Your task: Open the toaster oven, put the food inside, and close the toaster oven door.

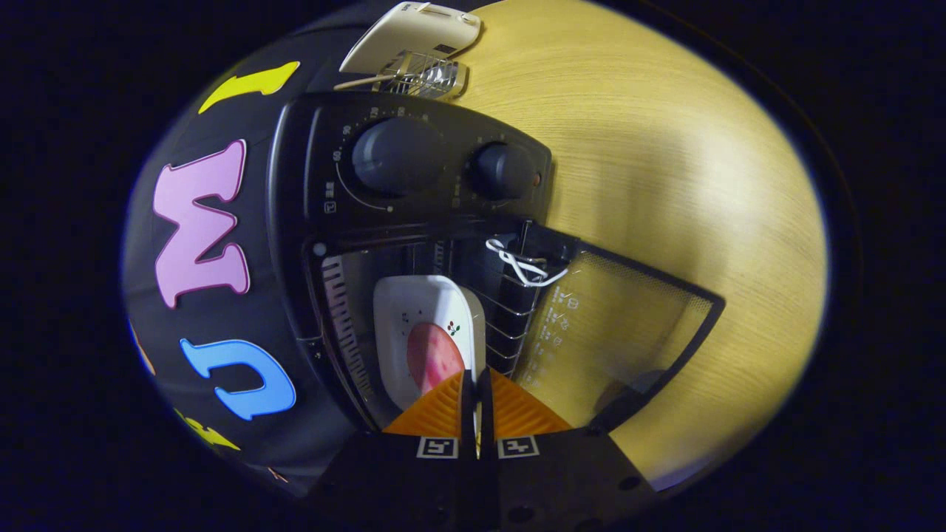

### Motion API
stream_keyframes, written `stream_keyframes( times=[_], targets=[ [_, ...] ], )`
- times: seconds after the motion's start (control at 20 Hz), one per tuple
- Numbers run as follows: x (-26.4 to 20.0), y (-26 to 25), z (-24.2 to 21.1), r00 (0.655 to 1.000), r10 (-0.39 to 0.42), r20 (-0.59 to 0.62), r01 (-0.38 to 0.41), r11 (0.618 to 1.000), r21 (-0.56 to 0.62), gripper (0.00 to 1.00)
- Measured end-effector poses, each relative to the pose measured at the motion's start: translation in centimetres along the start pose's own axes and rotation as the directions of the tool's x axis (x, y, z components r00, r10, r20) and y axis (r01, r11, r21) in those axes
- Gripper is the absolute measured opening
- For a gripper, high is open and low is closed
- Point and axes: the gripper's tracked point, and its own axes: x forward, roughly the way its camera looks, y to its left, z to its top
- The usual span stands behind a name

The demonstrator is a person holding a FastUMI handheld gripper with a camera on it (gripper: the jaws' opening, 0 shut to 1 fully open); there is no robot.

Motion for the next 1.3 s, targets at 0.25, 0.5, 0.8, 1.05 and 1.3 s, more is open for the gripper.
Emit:
stream_keyframes(
  times=[0.25, 0.5, 0.8, 1.05, 1.3],
  targets=[
    [2.9, 1.9, -0.6, 0.996, 0.03, 0.08, -0.037, 0.995, 0.089, 0.05],
    [4.7, 2.4, -0.9, 0.991, 0.021, 0.132, -0.042, 0.987, 0.154, 0.06],
    [4.7, 1.6, -1.6, 0.993, 0.016, 0.115, -0.032, 0.989, 0.143, 0.25],
    [2.7, 1.2, -2.7, 0.998, 0.033, 0.058, -0.039, 0.993, 0.114, 0.63],
    [-1.0, 1.0, -3.9, 0.998, 0.059, -0.013, -0.06, 0.998, -0.024, 0.95]
  ],
)
